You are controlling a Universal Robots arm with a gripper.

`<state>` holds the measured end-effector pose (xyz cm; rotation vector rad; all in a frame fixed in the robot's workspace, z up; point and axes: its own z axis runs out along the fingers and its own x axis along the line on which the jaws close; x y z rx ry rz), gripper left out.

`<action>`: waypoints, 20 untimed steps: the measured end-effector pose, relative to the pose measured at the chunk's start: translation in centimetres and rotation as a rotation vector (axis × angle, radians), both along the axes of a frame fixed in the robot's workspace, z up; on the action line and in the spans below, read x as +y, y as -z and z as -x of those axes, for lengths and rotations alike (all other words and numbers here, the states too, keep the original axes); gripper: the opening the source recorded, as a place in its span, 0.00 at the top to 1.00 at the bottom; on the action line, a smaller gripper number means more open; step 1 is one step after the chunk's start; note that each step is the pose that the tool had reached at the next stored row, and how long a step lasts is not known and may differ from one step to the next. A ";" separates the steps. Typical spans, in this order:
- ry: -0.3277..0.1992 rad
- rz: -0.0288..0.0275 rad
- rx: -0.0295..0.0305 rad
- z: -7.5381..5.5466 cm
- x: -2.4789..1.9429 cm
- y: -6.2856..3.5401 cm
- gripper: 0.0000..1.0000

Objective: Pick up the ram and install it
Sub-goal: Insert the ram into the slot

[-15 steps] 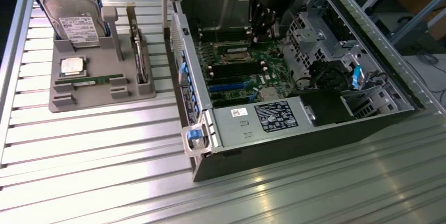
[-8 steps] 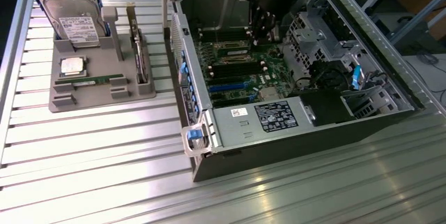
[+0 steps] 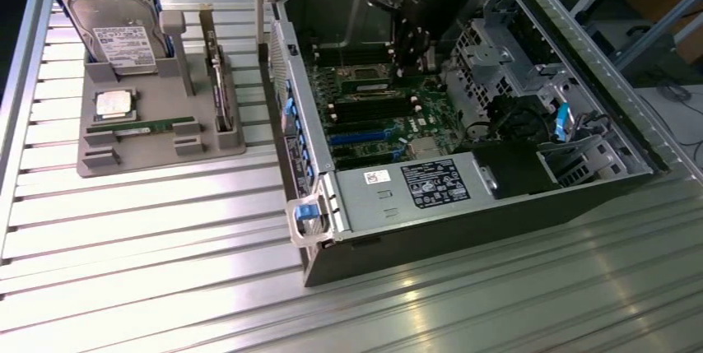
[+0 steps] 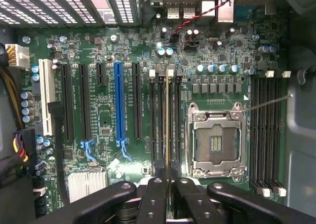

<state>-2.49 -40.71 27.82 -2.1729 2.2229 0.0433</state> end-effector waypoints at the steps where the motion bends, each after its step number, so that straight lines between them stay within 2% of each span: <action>1: 0.000 0.0002 0.0000 -0.1 0.00 0.10 0.88; 4: 0.000 0.0003 0.0002 -0.2 -0.02 0.33 0.88; 7: 0.000 0.0002 0.0002 -0.3 -0.49 0.46 0.88; 11: 0.000 0.0000 0.0001 -0.3 -0.82 0.60 0.88; 13: 0.000 0.0005 0.0003 -0.3 -0.83 0.66 0.88; 17: 0.000 0.0002 0.0002 -0.3 -0.82 1.79 0.88; 20: 0.000 0.0004 0.0002 -0.3 -0.83 2.04 0.88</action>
